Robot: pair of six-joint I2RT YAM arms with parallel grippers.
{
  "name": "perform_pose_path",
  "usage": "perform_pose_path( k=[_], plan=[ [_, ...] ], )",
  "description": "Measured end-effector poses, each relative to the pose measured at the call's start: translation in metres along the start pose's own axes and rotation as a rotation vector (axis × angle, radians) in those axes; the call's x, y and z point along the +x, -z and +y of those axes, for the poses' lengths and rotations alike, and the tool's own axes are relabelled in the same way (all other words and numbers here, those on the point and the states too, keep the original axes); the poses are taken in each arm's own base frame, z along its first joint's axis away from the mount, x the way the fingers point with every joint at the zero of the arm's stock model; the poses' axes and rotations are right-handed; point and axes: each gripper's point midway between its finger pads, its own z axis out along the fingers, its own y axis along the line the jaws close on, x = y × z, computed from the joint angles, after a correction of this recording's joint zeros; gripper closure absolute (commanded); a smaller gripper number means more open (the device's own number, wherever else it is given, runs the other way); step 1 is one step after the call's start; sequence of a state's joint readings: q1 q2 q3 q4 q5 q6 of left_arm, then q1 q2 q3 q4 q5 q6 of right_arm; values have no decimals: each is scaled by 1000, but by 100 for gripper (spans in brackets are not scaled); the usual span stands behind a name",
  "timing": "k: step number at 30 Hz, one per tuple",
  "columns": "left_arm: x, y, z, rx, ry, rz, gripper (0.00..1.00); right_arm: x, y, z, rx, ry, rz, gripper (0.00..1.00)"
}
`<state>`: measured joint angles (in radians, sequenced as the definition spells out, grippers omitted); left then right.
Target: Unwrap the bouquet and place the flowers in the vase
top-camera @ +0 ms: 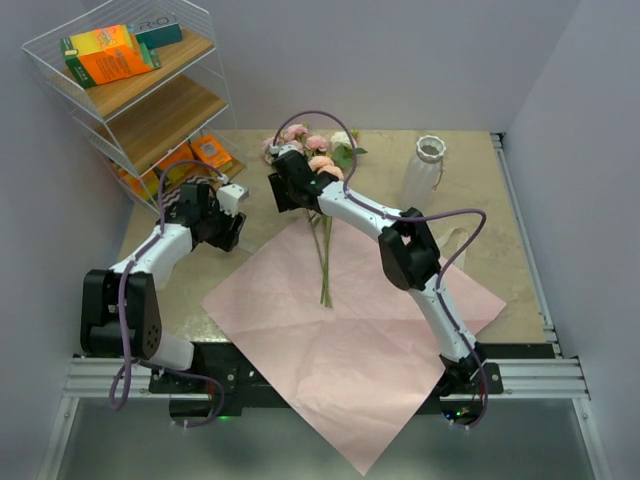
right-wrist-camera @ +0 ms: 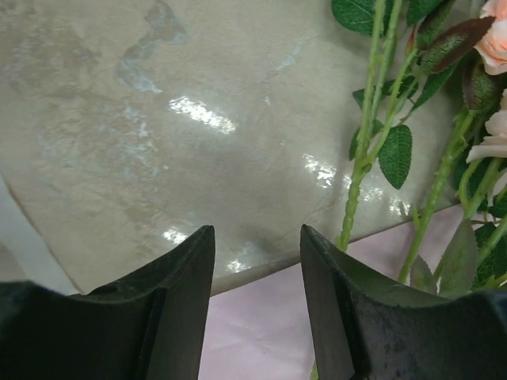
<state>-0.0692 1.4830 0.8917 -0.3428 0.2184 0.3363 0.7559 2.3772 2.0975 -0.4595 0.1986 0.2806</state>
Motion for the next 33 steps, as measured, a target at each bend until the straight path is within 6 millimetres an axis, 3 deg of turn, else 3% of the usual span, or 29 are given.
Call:
perform_pose_path(
  k=[5, 13, 22, 27, 33],
  plan=[
    [-8, 10, 8, -43, -11, -52, 39, 0, -3, -13, 58, -2, -7, 43],
    [4, 10, 10, -54, -12, -36, 38, 2, -6, -31, 134, -8, -13, 39],
    [10, 15, 9, -68, -21, -41, 39, 4, -17, -43, 152, -24, -5, 43],
    [11, 17, 9, -76, -22, -41, 38, 31, -39, -49, 162, -30, 52, 45],
    [0, 29, 13, -104, -54, -82, 38, 32, -44, -50, 154, -54, 53, 57]
  ],
)
